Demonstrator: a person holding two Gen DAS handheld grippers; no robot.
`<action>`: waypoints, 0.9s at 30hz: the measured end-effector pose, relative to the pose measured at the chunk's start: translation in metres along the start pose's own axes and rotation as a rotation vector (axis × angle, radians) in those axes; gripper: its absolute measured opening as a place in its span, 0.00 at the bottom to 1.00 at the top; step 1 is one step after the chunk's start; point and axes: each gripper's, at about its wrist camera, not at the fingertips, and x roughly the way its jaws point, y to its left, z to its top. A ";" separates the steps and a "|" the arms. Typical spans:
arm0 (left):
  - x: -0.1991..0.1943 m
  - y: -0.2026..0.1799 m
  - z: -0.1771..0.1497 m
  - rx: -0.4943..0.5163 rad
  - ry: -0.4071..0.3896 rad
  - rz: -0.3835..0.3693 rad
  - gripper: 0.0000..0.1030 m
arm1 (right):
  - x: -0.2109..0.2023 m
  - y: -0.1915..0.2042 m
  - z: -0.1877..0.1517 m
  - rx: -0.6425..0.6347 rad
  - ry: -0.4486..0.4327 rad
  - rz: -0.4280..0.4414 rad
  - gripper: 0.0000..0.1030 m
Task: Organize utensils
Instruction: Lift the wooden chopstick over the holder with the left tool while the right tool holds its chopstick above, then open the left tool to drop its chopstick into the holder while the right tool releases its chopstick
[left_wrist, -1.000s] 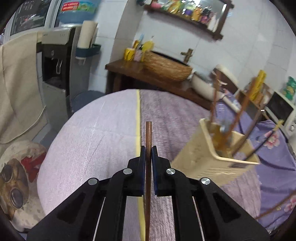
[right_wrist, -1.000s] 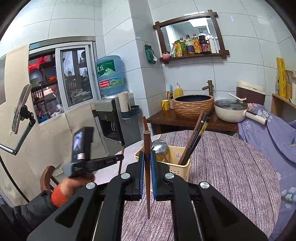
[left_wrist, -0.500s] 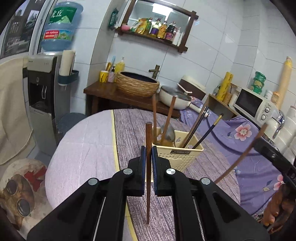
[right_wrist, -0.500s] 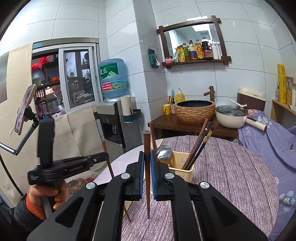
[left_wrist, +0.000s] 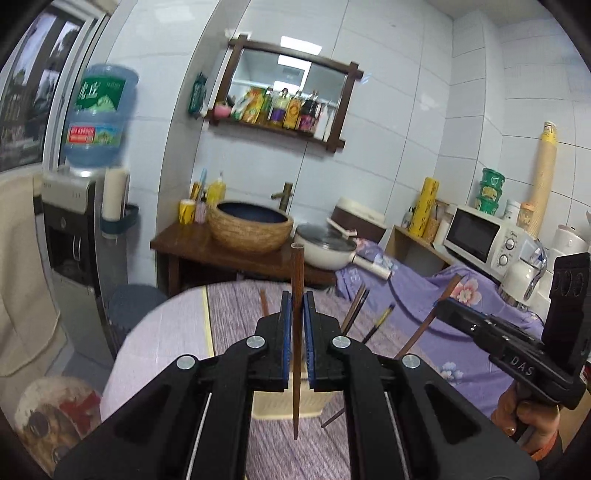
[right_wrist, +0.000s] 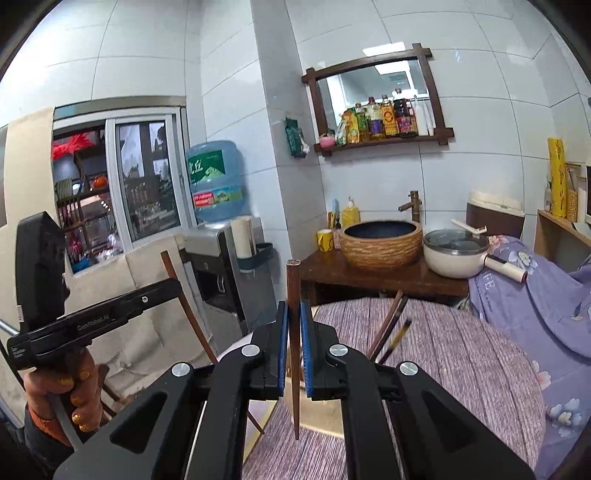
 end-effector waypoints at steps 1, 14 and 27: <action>0.002 -0.005 0.010 0.006 -0.013 -0.002 0.06 | 0.001 0.000 0.008 -0.001 -0.010 -0.008 0.07; 0.073 -0.040 0.053 0.079 -0.054 0.109 0.06 | 0.043 -0.015 0.034 -0.049 -0.054 -0.144 0.07; 0.147 -0.015 -0.034 0.080 0.113 0.164 0.07 | 0.084 -0.031 -0.028 -0.013 0.056 -0.175 0.07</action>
